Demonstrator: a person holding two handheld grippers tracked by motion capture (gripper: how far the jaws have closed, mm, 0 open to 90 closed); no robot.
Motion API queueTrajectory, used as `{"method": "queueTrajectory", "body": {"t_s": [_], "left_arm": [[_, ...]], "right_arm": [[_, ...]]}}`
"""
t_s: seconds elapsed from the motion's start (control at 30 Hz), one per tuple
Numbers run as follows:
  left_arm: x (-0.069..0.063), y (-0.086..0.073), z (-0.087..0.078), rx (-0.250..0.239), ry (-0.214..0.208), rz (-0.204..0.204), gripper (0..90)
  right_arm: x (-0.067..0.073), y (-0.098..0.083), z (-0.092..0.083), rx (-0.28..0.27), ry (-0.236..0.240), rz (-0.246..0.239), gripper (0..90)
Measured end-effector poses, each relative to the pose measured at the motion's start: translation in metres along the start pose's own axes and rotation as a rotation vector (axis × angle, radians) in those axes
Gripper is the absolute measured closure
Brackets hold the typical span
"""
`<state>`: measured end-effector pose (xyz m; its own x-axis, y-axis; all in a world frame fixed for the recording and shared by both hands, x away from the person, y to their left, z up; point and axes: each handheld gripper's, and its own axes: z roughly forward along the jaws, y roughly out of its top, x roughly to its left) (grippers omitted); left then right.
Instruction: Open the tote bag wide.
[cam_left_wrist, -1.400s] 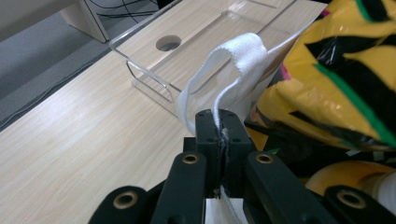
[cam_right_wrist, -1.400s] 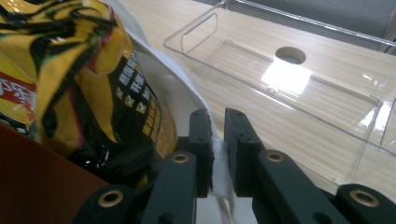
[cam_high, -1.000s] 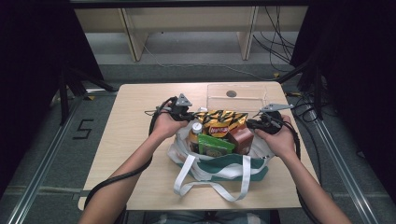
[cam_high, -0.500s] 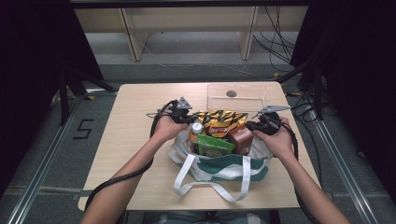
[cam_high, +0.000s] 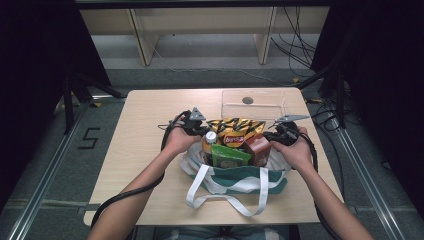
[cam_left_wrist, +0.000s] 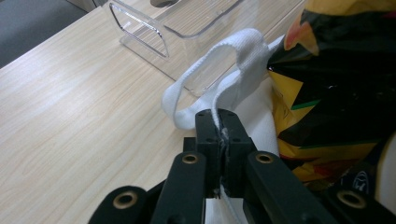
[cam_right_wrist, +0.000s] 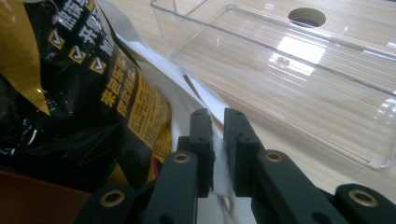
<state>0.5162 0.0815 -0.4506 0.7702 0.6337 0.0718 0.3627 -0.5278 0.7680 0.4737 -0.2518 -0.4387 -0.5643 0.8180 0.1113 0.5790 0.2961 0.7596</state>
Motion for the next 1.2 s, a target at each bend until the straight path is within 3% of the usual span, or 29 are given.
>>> {"method": "queueTrajectory", "body": {"t_s": [0.13,0.17,0.2,0.4,0.47,0.5,0.53,0.57,0.6,0.67,0.73,0.77,1.0,1.03,1.07,1.1,1.2], "left_arm": [[0.001,0.000,-0.002,-0.004,0.003,-0.003,87.2],[0.001,0.000,-0.003,-0.012,0.003,-0.019,86.6],[0.002,0.001,-0.004,-0.015,0.004,-0.009,85.2],[0.004,0.003,-0.016,-0.065,0.017,-0.045,71.5],[0.004,0.005,-0.021,-0.088,0.017,-0.048,65.6],[0.003,0.006,-0.025,-0.101,0.020,-0.046,62.4],[0.003,0.006,-0.028,-0.119,0.027,-0.051,59.2],[0.003,0.007,-0.032,-0.130,0.030,-0.054,57.1],[0.004,0.007,-0.036,-0.135,0.035,-0.059,55.3],[0.005,0.007,-0.046,-0.145,0.049,-0.064,52.7],[0.006,0.005,-0.056,-0.190,0.044,-0.100,49.7],[0.007,0.005,-0.061,-0.210,0.042,-0.117,48.7],[-0.001,-0.009,-0.091,-0.281,0.090,-0.118,41.5],[-0.002,-0.012,-0.094,-0.292,0.097,-0.120,41.0],[-0.003,-0.014,-0.097,-0.299,0.101,-0.128,40.3],[-0.004,-0.016,-0.099,-0.305,0.104,-0.136,39.7],[-0.007,-0.022,-0.101,-0.303,0.114,-0.149,38.6]], "right_arm": [[0.000,0.000,-0.001,-0.004,-0.008,-0.018,79.8],[0.001,0.001,-0.002,-0.010,-0.012,0.001,77.8],[0.001,0.002,-0.005,-0.014,-0.015,0.002,75.7],[0.001,0.009,-0.023,-0.093,-0.034,0.059,64.7],[-0.001,0.013,-0.030,-0.126,-0.049,0.027,61.7],[0.001,0.014,-0.033,-0.145,-0.057,0.049,60.4],[0.001,0.017,-0.038,-0.150,-0.060,0.031,59.2],[0.003,0.018,-0.040,-0.177,-0.058,0.052,58.6],[0.001,0.020,-0.044,-0.182,-0.058,0.029,57.8],[0.004,0.023,-0.049,-0.212,-0.053,0.045,55.9],[0.003,0.026,-0.053,-0.216,-0.056,0.022,54.1],[0.005,0.026,-0.055,-0.234,-0.058,0.039,53.0],[0.012,0.033,-0.065,-0.259,-0.065,0.040,48.3],[0.011,0.035,-0.065,-0.280,-0.066,0.009,48.3],[0.014,0.036,-0.067,-0.271,-0.058,0.044,48.0],[0.013,0.037,-0.068,-0.285,-0.065,0.010,47.7],[0.017,0.040,-0.071,-0.296,-0.053,0.021,47.4]]}}
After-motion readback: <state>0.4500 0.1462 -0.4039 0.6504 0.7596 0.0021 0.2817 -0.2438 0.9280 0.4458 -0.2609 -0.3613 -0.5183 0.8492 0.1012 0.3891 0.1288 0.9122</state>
